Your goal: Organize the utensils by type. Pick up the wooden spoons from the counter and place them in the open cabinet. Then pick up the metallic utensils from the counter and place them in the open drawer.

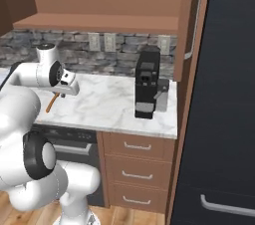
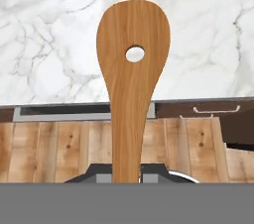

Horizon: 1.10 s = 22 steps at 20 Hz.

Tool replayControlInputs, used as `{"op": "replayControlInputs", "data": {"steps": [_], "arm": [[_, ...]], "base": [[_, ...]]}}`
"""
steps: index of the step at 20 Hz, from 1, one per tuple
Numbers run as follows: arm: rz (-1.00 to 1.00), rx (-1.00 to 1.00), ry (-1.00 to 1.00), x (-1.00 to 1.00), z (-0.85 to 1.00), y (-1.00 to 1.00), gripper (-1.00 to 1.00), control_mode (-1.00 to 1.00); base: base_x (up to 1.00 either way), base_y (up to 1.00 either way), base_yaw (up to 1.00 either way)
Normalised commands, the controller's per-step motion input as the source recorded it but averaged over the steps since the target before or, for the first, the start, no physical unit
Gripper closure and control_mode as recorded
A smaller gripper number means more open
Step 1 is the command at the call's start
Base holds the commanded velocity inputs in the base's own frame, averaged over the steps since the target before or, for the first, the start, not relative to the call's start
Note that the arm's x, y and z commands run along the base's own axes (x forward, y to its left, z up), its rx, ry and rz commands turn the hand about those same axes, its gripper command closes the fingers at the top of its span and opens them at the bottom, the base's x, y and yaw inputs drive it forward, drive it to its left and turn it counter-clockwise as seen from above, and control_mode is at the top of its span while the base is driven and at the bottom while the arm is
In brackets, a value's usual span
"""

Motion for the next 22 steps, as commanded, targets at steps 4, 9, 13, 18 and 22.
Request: {"op": "replayControlInputs", "data": {"steps": [4, 9, 13, 18, 22], "arm": [[0.0, 0.0, 0.0, 0.0, 0.0, 0.0, 1.0, 1.0], [0.0, 0.0, 0.0, 0.0, 0.0, 0.0, 1.0, 1.0], [0.0, 0.0, 0.0, 0.0, 0.0, 0.0, 1.0, 1.0], [0.0, 0.0, 0.0, 0.0, 0.0, 0.0, 1.0, 1.0], [0.0, 0.0, 0.0, 0.0, 0.0, 0.0, 1.0, 1.0]], "base": [[0.67, 0.26, 0.0], [0.65, 0.23, 0.0], [0.6, 0.18, 0.0], [0.52, 0.17, 0.0], [0.03, 0.0, 0.0]]}}
